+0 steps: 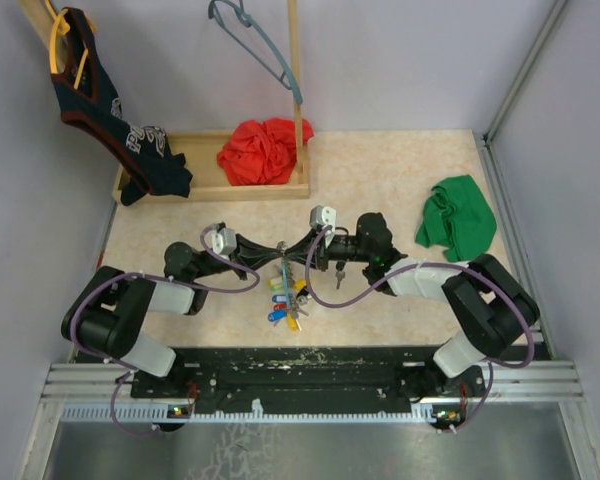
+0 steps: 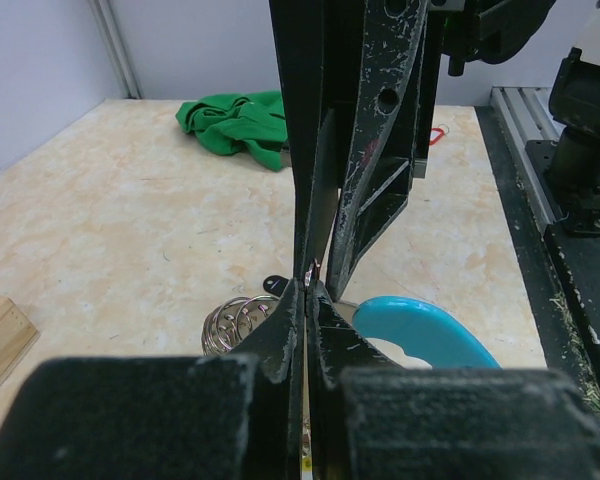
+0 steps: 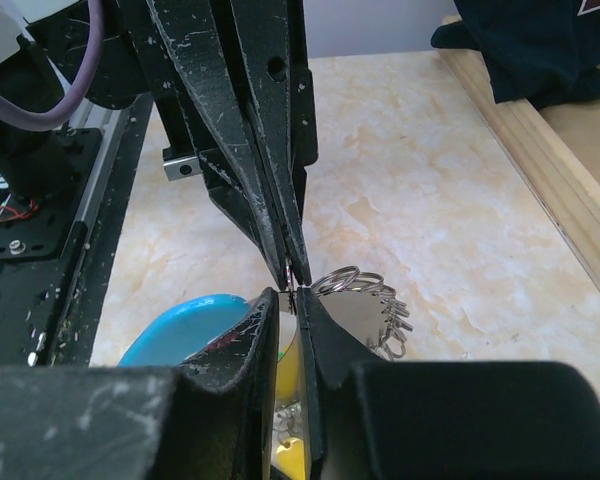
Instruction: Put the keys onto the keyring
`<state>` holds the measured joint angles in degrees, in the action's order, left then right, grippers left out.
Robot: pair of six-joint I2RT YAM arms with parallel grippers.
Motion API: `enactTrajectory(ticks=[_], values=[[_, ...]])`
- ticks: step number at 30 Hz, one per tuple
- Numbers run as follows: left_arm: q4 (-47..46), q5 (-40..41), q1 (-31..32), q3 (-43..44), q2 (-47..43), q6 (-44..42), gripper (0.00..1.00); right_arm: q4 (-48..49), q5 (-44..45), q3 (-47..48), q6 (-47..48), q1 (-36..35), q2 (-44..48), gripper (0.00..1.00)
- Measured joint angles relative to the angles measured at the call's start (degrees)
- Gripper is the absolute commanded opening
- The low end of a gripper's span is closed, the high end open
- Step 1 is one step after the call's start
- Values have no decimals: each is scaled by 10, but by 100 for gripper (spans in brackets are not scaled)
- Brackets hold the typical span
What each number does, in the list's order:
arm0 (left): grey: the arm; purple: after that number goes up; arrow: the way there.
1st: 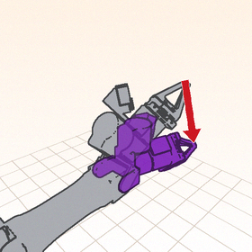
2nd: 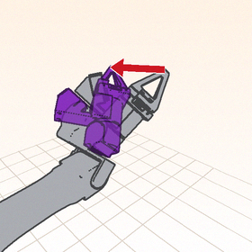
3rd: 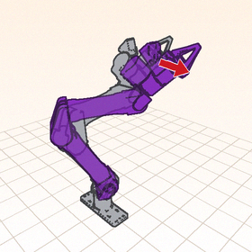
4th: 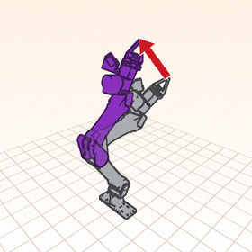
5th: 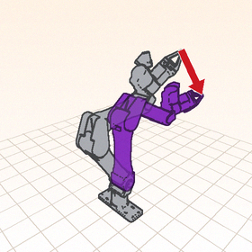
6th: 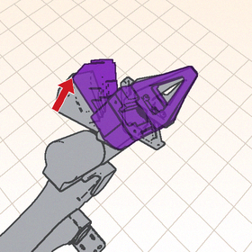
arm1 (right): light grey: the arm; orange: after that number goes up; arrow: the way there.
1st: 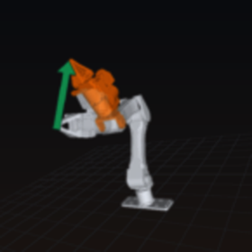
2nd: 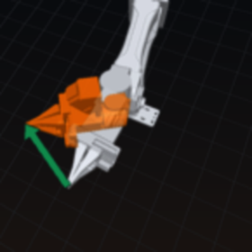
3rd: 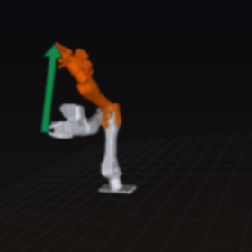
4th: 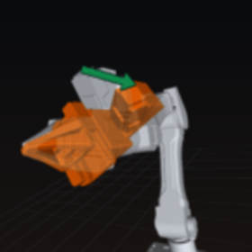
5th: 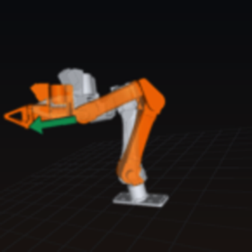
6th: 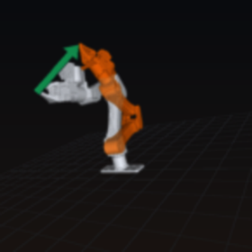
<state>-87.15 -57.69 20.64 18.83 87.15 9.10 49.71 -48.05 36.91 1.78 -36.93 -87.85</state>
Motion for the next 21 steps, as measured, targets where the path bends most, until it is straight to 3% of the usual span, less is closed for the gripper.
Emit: enactTrajectory(ticks=[3, 9, 11, 15, 21], values=[[0, -2, 0, 0, 0, 0, 0, -1, -1, 0, 2, 0, 0, 0], [0, -5, -1, 0, 0, 1, 0, -19, -1, 8, 10, 1, 0, 0], [0, -6, -2, 0, 0, 0, 4, -38, -3, 16, 20, 2, 0, 0], [0, -18, -7, 0, 0, 0, 14, -120, -7, 51, 65, 2, 4, 0], [0, -55, -21, 17, 11, 17, 21, -295, 3, 117, 168, 2, 19, 0]])
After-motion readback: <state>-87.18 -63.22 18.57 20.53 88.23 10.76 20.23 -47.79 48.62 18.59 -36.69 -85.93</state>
